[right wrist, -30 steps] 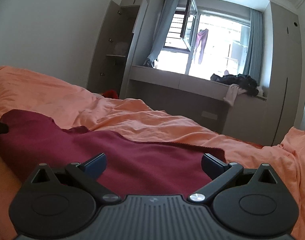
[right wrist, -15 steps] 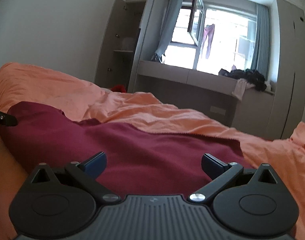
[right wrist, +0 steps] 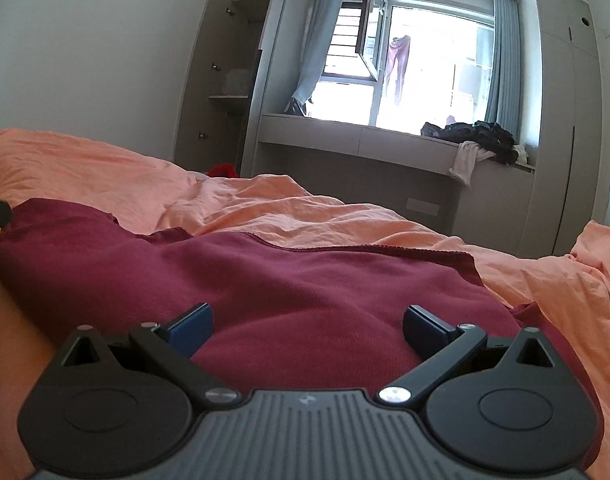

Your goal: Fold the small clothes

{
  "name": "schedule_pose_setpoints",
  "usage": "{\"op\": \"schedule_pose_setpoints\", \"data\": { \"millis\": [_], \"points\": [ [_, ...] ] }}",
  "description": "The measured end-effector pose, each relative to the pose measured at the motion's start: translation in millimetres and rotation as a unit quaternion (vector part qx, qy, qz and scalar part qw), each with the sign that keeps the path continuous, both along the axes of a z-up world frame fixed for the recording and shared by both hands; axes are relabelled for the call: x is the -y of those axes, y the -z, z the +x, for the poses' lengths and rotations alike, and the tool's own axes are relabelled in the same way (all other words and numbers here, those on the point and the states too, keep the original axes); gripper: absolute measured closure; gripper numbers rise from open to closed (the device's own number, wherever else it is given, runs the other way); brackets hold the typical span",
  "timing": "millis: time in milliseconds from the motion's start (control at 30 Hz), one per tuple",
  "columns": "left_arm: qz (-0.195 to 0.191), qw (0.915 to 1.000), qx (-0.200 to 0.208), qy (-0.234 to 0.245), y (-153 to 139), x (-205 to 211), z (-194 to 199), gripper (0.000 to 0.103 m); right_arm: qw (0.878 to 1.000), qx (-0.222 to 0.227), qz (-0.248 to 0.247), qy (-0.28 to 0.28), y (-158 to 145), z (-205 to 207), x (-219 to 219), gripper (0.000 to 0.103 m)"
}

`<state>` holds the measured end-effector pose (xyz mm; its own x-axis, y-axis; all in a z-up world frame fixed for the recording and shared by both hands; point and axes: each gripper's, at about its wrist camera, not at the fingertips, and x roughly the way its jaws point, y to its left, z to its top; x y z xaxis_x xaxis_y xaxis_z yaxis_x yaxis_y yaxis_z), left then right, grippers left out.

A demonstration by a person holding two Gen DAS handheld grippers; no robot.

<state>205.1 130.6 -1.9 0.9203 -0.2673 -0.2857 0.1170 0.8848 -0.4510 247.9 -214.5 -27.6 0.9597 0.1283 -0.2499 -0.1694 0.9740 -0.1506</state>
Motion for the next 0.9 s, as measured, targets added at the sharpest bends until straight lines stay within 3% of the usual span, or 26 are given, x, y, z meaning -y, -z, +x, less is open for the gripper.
{"op": "schedule_pose_setpoints", "data": {
  "millis": [133, 467, 733, 900],
  "points": [
    [-0.013, 0.999, -0.016, 0.04, 7.5, 16.5, 4.3, 0.0, 1.0, 0.001, 0.004, 0.001, 0.8, -0.3, 1.0, 0.0],
    [-0.046, 0.9972, -0.056, 0.021, 20.4, 28.3, 25.1, 0.0, 1.0, 0.011, 0.004, 0.012, 5.9, -3.8, -1.9, 0.0],
    [-0.06, 0.9976, -0.03, 0.017, 19.3, 39.0, 30.8, 0.0, 1.0, 0.017, 0.004, 0.02, 9.1, -5.7, -4.4, 0.0],
    [-0.017, 0.9995, -0.027, -0.007, 13.0, 52.7, 48.6, 0.001, 1.0, 0.019, 0.006, 0.023, 10.2, -5.8, -6.0, 0.0]
  ]
}}
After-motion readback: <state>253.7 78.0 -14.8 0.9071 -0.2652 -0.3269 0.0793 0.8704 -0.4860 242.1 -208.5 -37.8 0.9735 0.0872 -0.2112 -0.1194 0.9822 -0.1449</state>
